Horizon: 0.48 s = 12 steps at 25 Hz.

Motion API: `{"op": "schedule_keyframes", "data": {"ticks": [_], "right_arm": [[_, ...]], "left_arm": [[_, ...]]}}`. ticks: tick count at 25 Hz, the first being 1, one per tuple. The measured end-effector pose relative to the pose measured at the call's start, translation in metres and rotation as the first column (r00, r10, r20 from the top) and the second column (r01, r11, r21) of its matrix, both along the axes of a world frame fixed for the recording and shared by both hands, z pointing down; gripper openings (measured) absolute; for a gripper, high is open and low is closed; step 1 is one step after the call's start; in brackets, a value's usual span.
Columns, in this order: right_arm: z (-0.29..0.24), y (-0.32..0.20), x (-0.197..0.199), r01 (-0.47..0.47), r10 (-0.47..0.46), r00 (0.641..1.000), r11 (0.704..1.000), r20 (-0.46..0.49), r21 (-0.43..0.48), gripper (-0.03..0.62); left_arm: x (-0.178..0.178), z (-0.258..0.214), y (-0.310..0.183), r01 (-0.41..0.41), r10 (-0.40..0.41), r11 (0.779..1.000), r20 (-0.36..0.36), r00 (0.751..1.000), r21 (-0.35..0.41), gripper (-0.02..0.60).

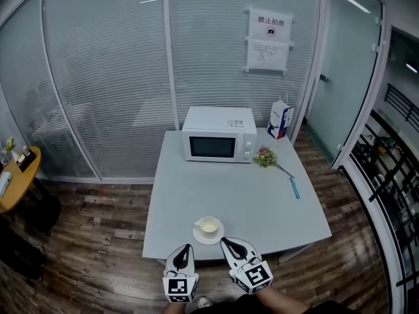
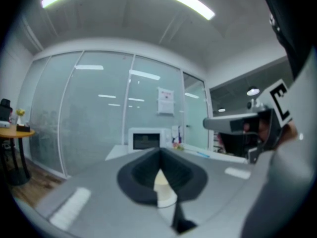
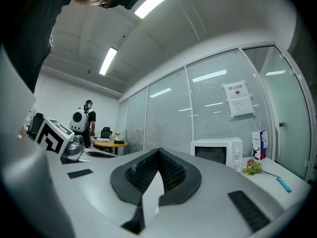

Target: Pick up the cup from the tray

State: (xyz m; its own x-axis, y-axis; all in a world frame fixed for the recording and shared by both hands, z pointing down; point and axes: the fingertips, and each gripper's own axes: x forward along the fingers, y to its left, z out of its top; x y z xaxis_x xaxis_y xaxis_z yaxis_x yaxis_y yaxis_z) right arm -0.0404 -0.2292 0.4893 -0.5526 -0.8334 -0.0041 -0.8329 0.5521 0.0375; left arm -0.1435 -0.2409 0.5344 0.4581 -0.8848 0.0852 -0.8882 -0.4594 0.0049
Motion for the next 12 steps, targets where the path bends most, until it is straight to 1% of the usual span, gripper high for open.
{"op": "schedule_keyframes", "data": {"ticks": [6, 10, 12], "right_arm": [[0.012, -0.011, 0.009, -0.031, 0.031, 0.999, 0.999, -0.020, -0.044, -0.010], [0.025, -0.023, 0.014, -0.023, 0.020, 0.999, 0.997, -0.040, -0.074, -0.011], [0.033, -0.028, 0.019, -0.020, 0.016, 0.999, 0.995, -0.045, -0.094, -0.011]], "left_arm": [[0.009, 0.017, -0.012, -0.033, 0.033, 0.999, -0.001, 0.999, -0.036, 0.003], [0.017, 0.030, -0.026, -0.033, 0.034, 0.998, 0.011, 0.999, -0.055, 0.003], [0.022, 0.040, -0.032, -0.033, 0.034, 0.996, 0.015, 0.999, -0.081, 0.003]]}}
